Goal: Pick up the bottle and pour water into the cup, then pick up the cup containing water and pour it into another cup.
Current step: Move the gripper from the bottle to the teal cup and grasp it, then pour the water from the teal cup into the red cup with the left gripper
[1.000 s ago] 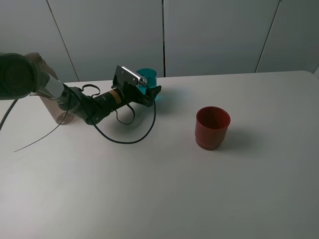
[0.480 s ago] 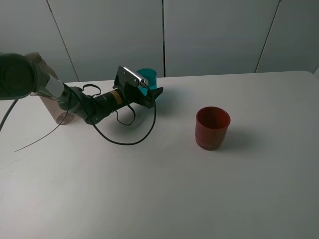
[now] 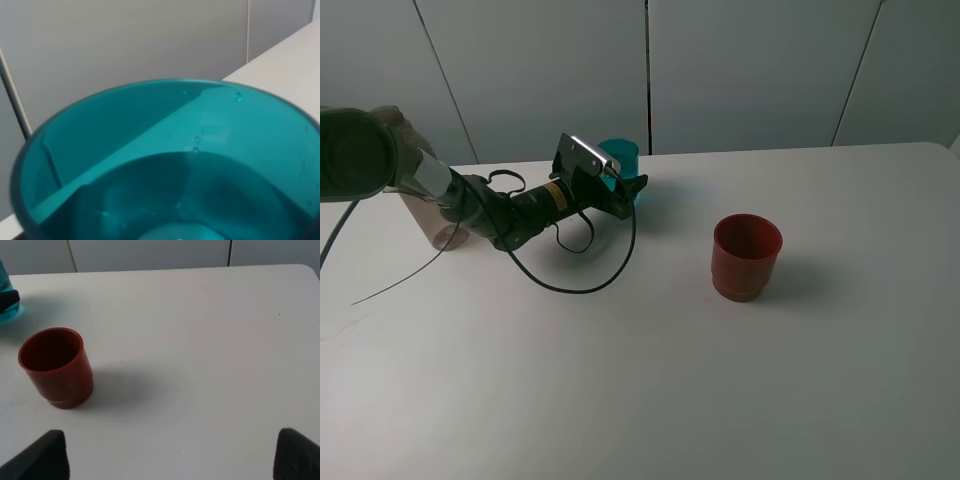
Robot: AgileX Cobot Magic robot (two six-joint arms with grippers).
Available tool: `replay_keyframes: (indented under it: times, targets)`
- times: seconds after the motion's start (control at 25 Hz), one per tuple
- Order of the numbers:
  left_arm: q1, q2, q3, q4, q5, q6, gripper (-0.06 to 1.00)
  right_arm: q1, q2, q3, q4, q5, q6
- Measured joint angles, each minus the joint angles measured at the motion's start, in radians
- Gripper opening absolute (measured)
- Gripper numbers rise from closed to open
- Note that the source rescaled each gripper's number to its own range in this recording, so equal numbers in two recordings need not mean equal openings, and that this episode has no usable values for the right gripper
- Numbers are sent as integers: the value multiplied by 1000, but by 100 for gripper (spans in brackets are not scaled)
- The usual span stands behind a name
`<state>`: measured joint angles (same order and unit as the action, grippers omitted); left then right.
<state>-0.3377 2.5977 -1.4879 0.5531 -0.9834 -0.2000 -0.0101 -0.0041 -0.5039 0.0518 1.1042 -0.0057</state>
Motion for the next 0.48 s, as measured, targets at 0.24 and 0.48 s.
replay_keyframes:
  times: [0.24,0.48]
  targets:
    - [0,0,0,-4,0,0,11,0,0,0,0,0,0]
    - [0,8,0,-7,-45,0,9,0,0,0,0,0,6]
